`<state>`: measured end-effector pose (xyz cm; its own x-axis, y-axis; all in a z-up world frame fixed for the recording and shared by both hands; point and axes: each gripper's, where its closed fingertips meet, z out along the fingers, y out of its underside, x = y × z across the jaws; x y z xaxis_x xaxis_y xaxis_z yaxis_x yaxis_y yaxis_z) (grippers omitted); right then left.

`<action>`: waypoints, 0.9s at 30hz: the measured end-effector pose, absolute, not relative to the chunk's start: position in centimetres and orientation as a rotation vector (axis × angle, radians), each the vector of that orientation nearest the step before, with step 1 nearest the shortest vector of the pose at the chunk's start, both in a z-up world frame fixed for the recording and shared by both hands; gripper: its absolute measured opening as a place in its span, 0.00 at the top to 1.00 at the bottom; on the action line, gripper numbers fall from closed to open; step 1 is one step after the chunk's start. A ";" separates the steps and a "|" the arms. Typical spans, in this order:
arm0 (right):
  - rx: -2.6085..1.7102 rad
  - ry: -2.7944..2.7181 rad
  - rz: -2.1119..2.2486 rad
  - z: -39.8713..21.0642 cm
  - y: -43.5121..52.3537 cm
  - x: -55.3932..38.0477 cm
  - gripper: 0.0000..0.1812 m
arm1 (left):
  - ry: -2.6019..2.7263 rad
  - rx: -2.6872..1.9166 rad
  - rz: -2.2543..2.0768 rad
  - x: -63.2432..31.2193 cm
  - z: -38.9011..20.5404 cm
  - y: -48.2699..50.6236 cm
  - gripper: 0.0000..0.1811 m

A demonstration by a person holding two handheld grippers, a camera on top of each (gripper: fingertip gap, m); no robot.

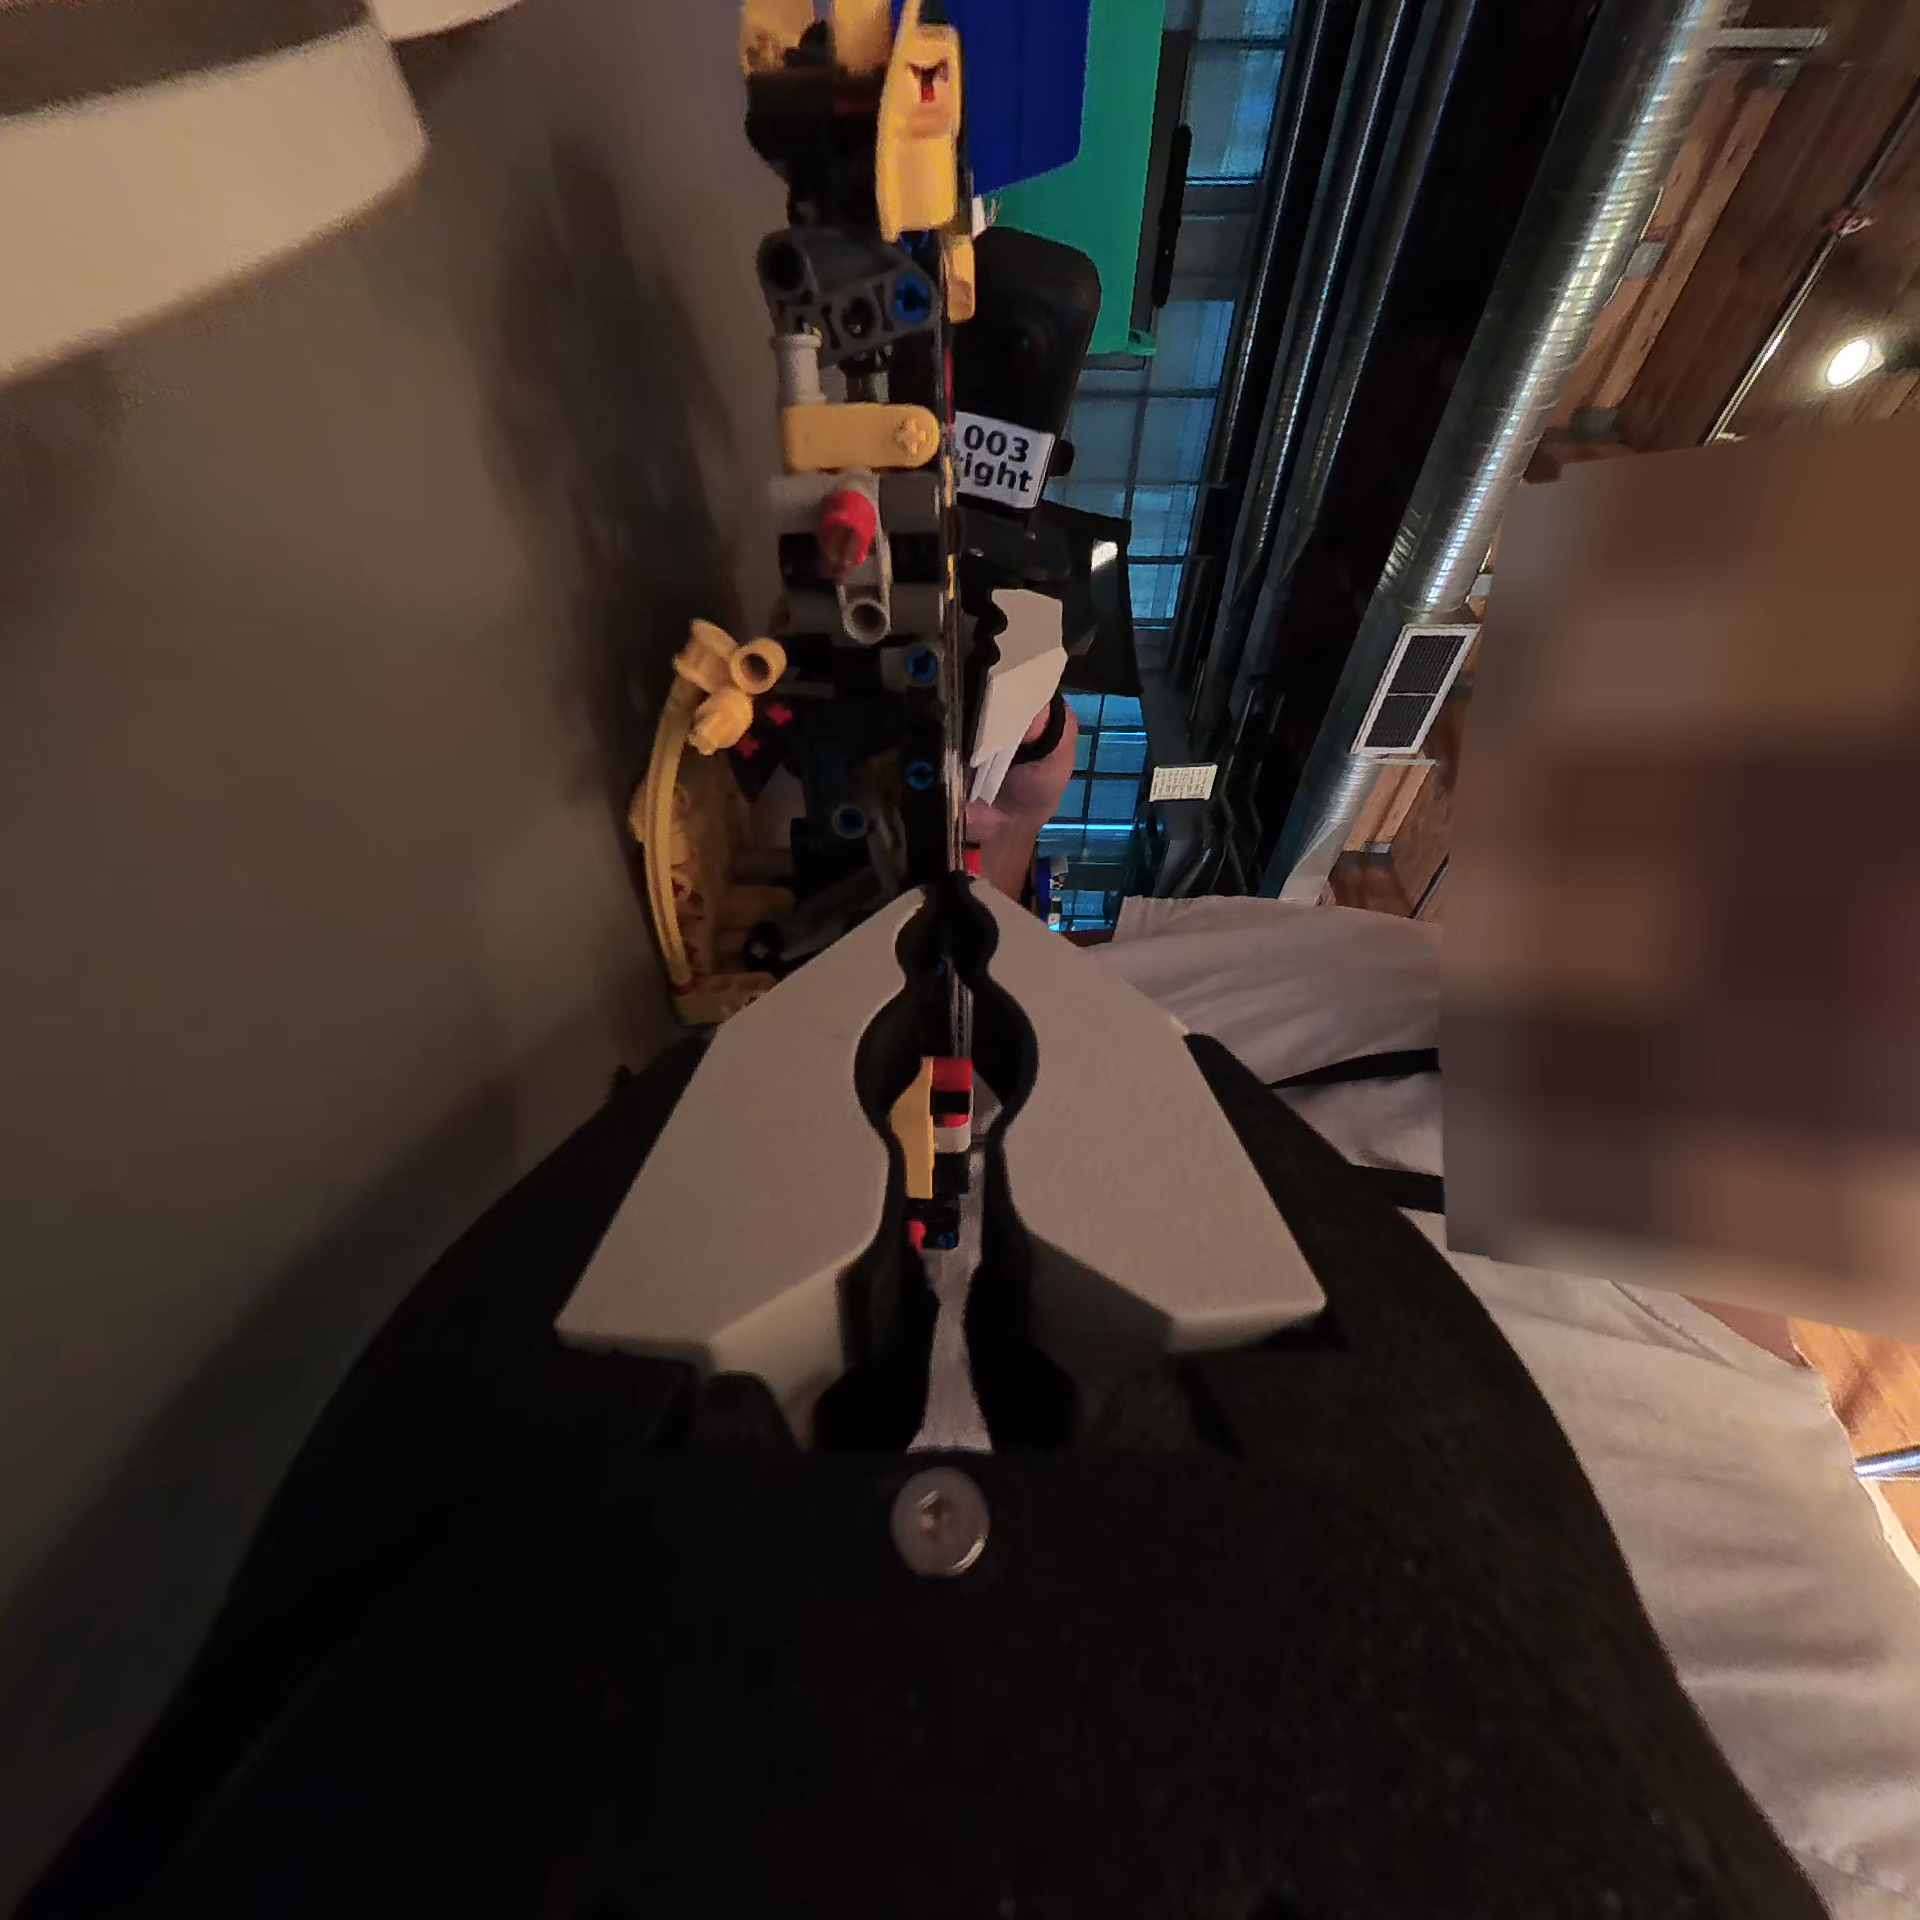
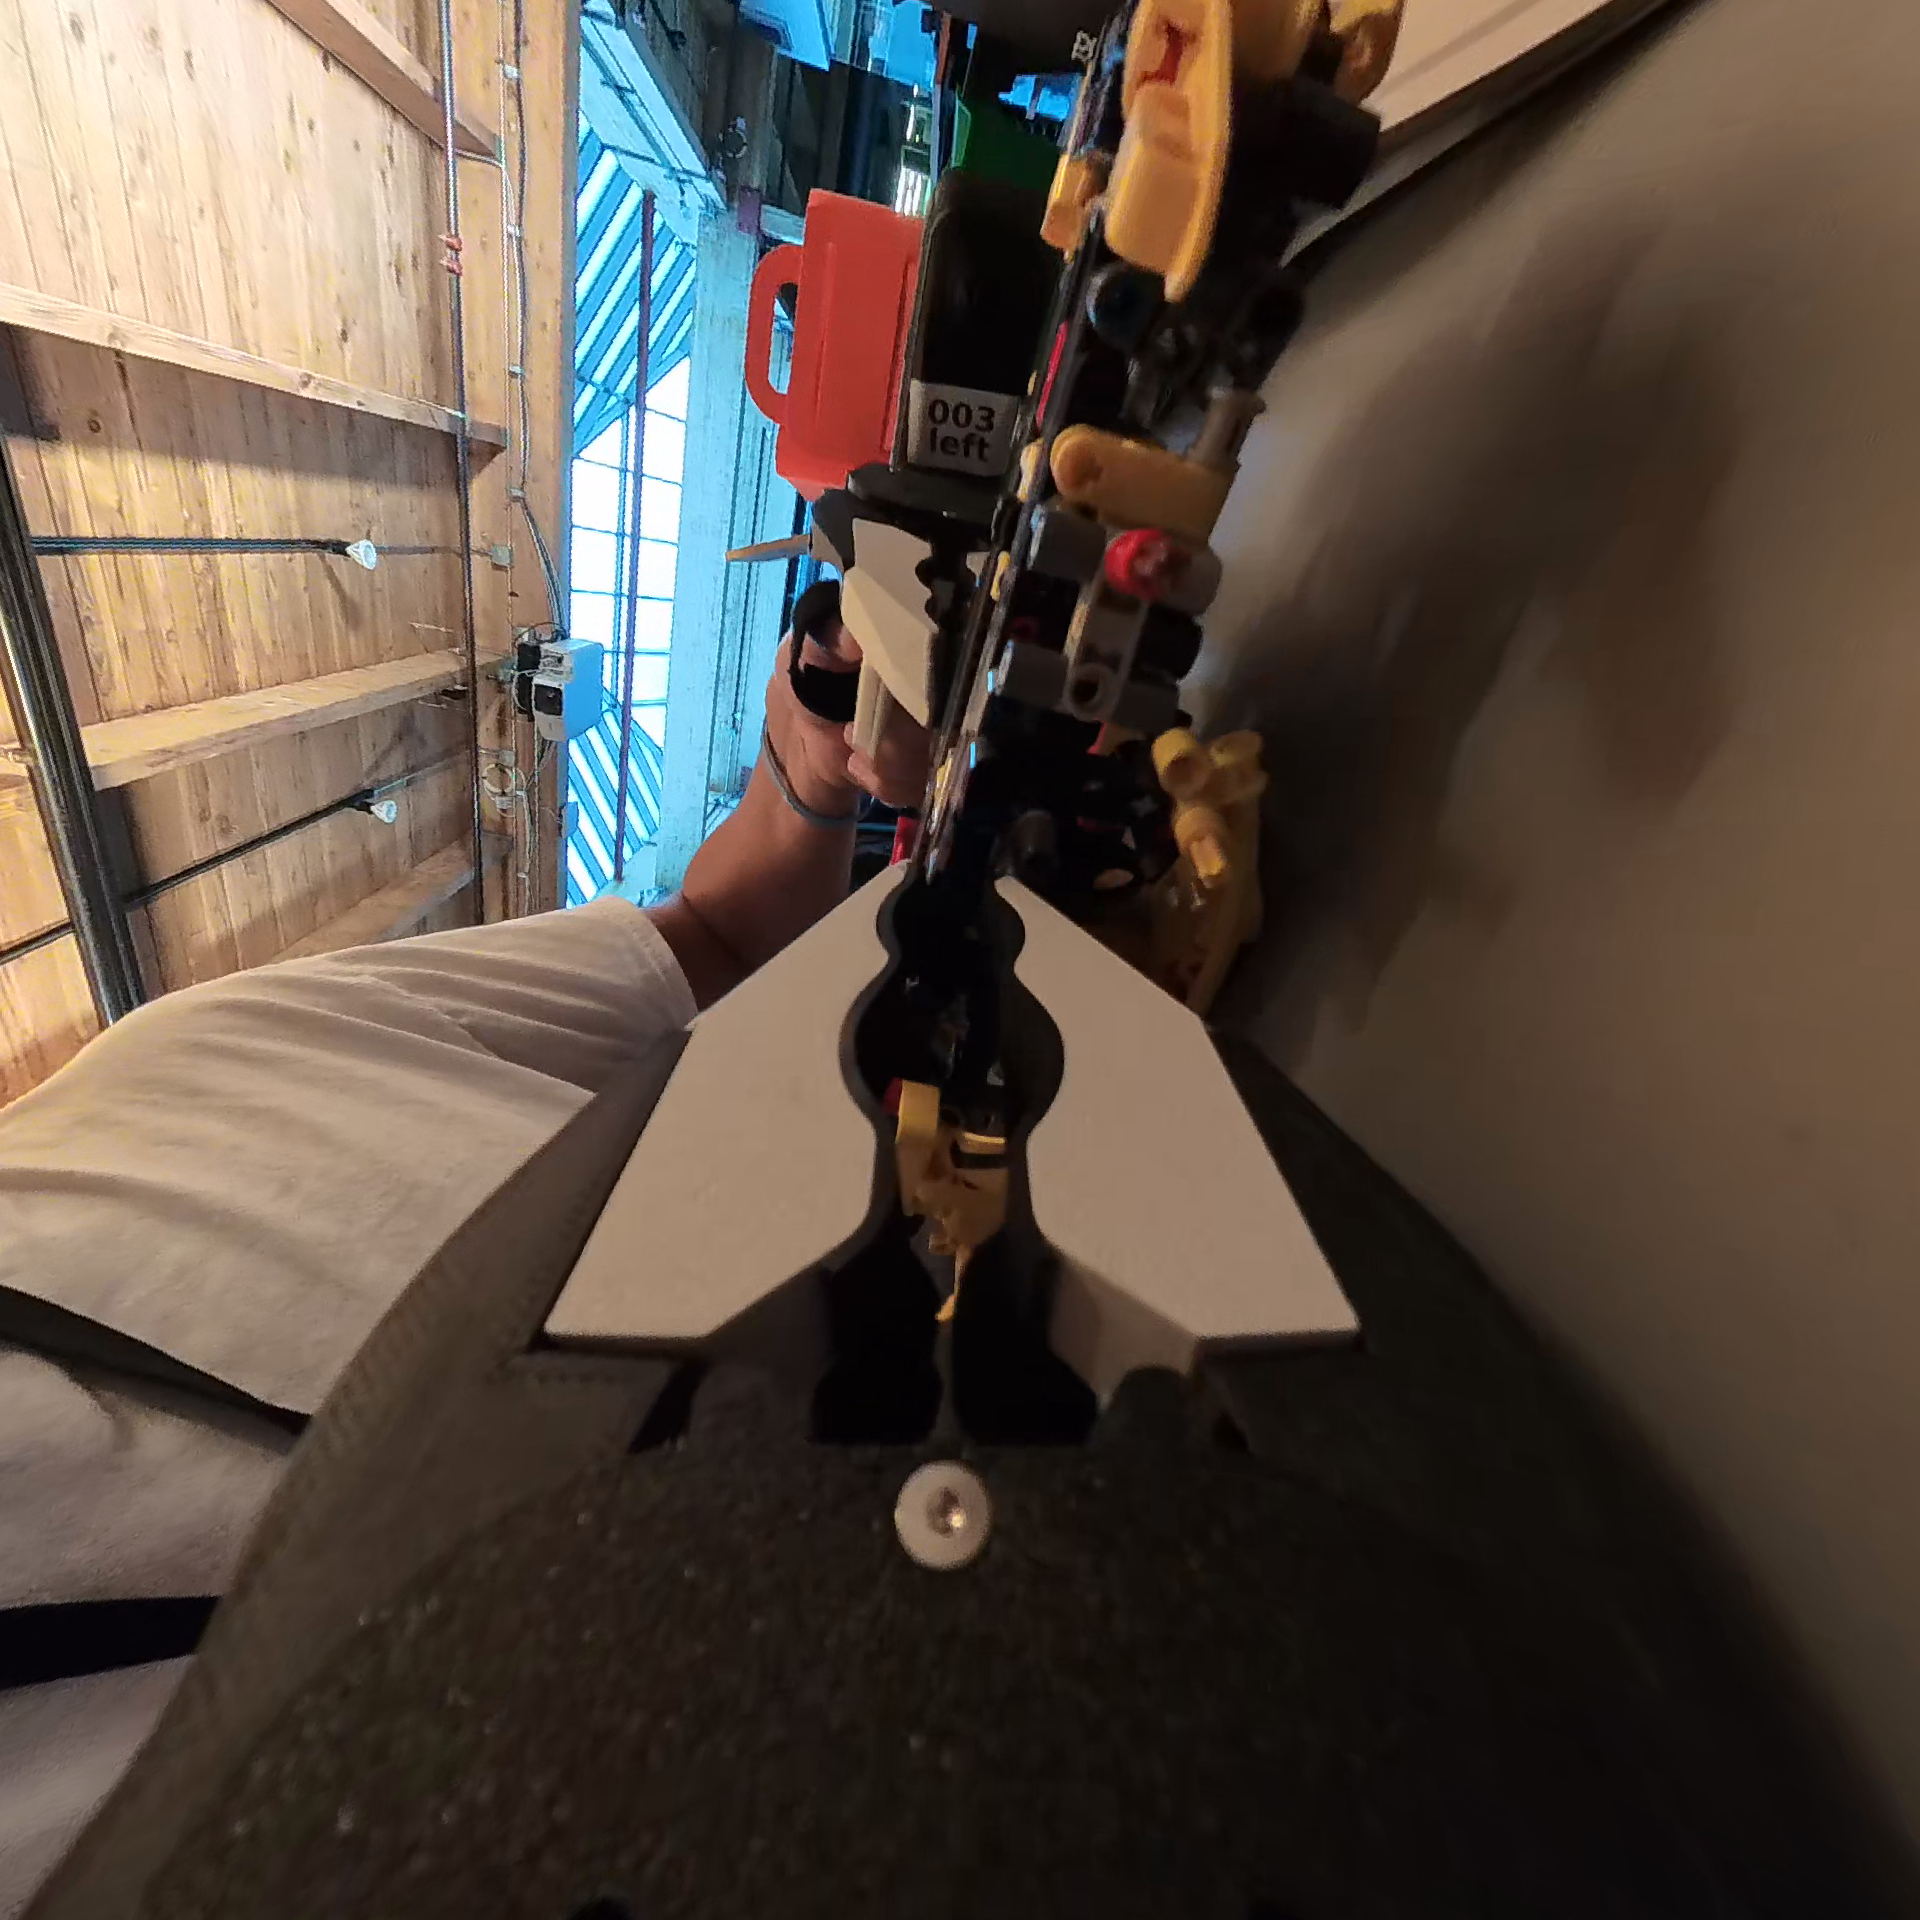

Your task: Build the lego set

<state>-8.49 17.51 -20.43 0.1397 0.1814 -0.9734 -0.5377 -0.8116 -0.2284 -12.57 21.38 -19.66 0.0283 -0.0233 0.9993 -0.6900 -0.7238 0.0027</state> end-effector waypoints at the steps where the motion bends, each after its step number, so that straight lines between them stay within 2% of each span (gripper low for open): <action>1: -1.890 0.327 1.728 -20.5 17.5 -8.6 0.96 | -0.732 1.818 1.748 -12.6 -19.7 21.3 1.00; 9: -1.911 0.280 1.773 -20.5 17.6 -8.5 0.96 | -0.950 1.779 1.719 -12.7 -19.6 21.1 1.00; 17: -1.915 0.249 1.780 -20.5 17.5 -8.4 0.96 | -0.851 1.626 1.685 -12.4 -19.7 21.2 1.00; 27: -1.914 0.234 1.781 -20.5 17.4 -8.4 0.96 | -1.022 1.750 1.733 -12.1 -19.8 21.6 1.00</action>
